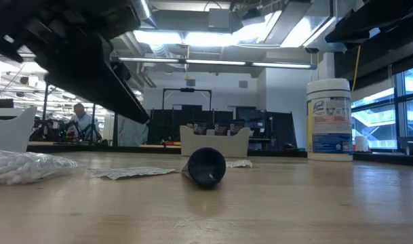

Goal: Pick & Place Travel size toiletries
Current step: Put the bandage into the white bin

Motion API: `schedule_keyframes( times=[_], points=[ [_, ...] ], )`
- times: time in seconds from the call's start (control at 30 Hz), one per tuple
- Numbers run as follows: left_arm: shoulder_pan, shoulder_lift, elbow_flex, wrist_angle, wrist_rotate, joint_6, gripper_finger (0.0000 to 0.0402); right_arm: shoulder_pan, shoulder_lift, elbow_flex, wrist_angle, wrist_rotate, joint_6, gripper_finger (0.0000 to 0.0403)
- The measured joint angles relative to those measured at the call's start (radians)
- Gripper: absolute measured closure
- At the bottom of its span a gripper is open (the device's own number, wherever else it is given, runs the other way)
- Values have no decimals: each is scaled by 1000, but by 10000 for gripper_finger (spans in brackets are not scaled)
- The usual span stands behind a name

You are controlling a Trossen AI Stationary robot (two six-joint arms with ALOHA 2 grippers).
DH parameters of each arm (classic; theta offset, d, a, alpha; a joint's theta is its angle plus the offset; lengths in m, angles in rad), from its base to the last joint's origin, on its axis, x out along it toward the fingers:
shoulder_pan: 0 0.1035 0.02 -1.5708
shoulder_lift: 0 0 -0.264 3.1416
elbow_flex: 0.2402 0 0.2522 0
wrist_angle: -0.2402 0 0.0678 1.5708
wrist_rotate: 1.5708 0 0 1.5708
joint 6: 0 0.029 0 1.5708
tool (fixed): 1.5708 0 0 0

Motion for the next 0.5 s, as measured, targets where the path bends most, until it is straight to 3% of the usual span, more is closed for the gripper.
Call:
schedule_keyframes(
  times=[0.23,0.5],
  points=[
    [0,102,81,-37,-40,-63,259,0,0,0,0,0,0,231],
    [0,202,212,-301,-107,-173,259,0,0,0,0,0,0,220]
  ],
)
